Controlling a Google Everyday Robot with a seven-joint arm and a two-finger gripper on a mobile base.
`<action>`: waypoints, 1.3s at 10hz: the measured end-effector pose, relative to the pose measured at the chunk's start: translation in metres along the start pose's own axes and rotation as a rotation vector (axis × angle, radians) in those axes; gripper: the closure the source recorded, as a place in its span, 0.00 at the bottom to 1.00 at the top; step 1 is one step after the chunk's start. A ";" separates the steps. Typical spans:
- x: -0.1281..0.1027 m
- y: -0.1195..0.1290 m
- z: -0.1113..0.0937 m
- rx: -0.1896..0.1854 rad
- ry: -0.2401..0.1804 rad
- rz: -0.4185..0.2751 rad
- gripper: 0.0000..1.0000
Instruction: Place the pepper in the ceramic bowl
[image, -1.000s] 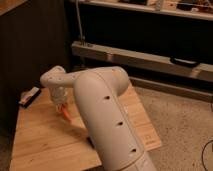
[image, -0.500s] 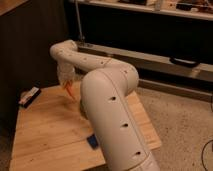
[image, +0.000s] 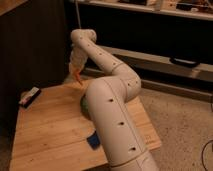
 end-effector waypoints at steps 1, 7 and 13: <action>0.000 -0.006 -0.004 -0.019 -0.012 -0.015 1.00; -0.002 -0.013 -0.010 -0.043 -0.032 -0.041 1.00; -0.001 -0.014 -0.010 -0.041 -0.030 -0.040 1.00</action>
